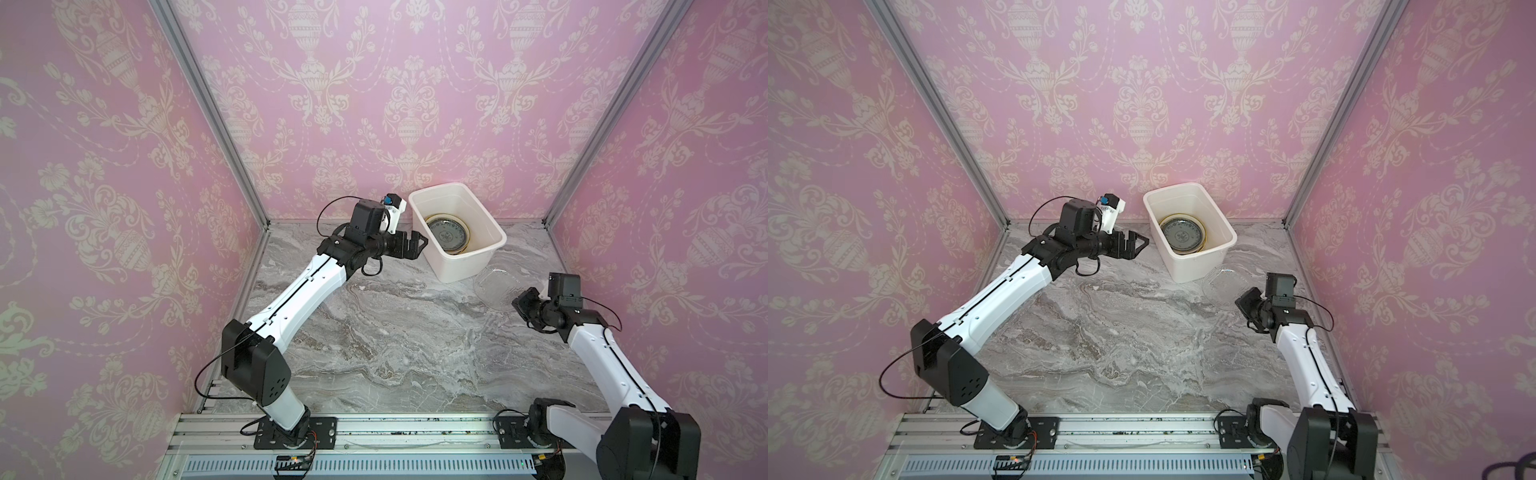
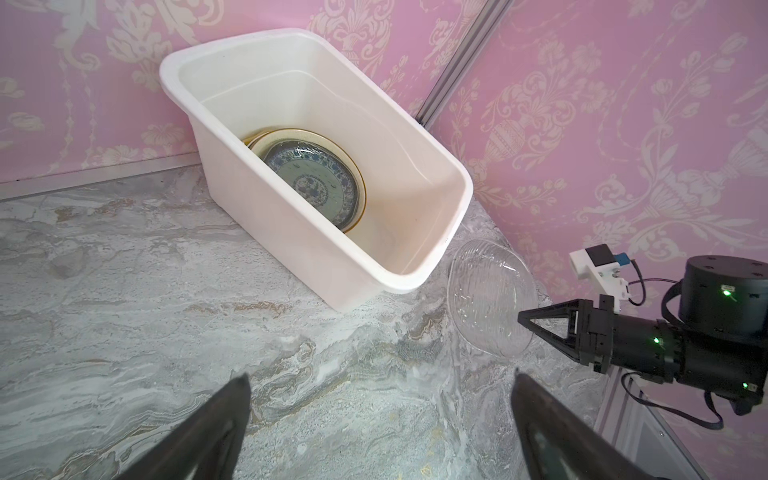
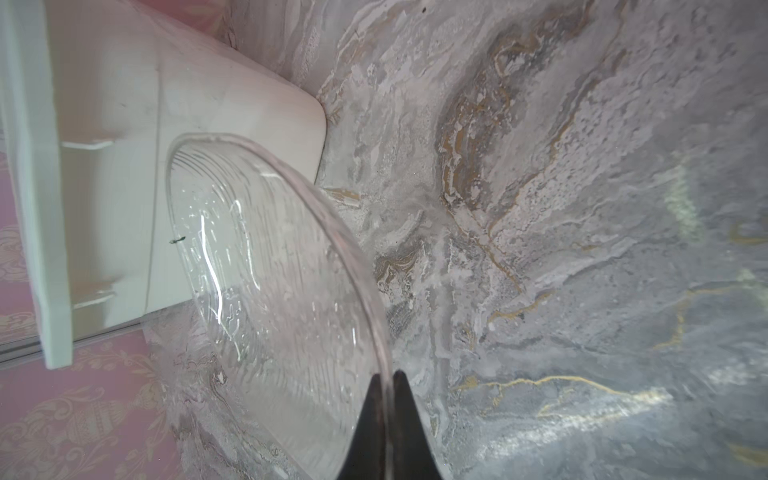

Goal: Place the plates into the plastic bin on the countertop

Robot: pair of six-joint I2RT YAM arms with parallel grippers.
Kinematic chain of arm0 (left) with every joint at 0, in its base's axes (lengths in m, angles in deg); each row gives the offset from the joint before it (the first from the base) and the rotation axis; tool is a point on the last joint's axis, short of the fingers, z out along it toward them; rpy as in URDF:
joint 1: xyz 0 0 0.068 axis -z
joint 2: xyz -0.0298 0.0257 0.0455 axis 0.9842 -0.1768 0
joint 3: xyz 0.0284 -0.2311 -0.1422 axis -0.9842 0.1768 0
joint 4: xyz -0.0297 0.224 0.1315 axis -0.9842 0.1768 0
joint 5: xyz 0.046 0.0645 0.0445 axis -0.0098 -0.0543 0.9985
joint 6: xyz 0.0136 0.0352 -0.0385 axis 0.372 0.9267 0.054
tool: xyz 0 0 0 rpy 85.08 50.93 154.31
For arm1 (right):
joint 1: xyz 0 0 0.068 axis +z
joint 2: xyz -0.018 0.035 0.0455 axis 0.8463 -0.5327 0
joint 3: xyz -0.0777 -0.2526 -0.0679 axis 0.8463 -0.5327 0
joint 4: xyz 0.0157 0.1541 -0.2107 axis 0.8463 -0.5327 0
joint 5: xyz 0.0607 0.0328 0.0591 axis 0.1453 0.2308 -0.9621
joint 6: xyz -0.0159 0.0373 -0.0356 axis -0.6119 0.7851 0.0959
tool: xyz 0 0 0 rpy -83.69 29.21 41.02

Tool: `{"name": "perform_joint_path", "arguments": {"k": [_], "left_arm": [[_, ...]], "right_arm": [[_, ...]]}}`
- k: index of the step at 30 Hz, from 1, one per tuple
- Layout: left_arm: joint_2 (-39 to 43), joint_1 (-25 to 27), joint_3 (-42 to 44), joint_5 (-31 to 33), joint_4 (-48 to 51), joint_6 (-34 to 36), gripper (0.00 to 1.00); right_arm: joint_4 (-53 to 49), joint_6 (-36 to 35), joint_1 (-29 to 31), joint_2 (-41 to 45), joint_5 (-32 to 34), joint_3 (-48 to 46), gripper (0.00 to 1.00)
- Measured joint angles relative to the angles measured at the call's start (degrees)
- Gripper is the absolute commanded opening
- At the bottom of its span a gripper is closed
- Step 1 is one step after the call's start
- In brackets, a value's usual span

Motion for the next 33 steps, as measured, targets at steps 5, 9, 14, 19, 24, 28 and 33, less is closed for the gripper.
{"name": "perform_joint_path", "arguments": {"k": [5,9,14,19,24,28,33], "left_arm": [[-0.1,-2.3,-0.1,1.1,-4.7,-1.8,0.99],[-1.2,-2.8,-1.5,1.2,-6.3,-1.7,0.99],[-2.4,-2.8,-1.9,1.3,-7.7,-1.0,0.99],[-2.5,-2.8,-1.9,2.6,-7.8,1.1,0.99],[-2.6,-2.8,-1.9,4.0,-8.9,3.0,0.99],[-3.1,-2.8,-1.9,5.0,-9.5,4.6,0.99],[-3.8,-3.1,-1.9,6.1,-10.4,5.4,0.99]], "right_arm": [[-8.1,-0.1,0.0,3.6,2.0,8.4,0.00],[-11.1,1.3,0.0,3.4,2.6,14.8,0.00],[-12.3,6.2,3.0,-1.6,3.9,23.4,0.00],[-10.2,14.3,8.2,-9.2,5.9,30.4,0.00],[-8.2,21.3,12.5,-18.9,8.0,39.3,0.00],[-5.8,26.0,14.1,-25.7,8.9,45.1,0.00],[-4.8,29.5,14.3,-35.2,9.5,52.6,0.00]]}}
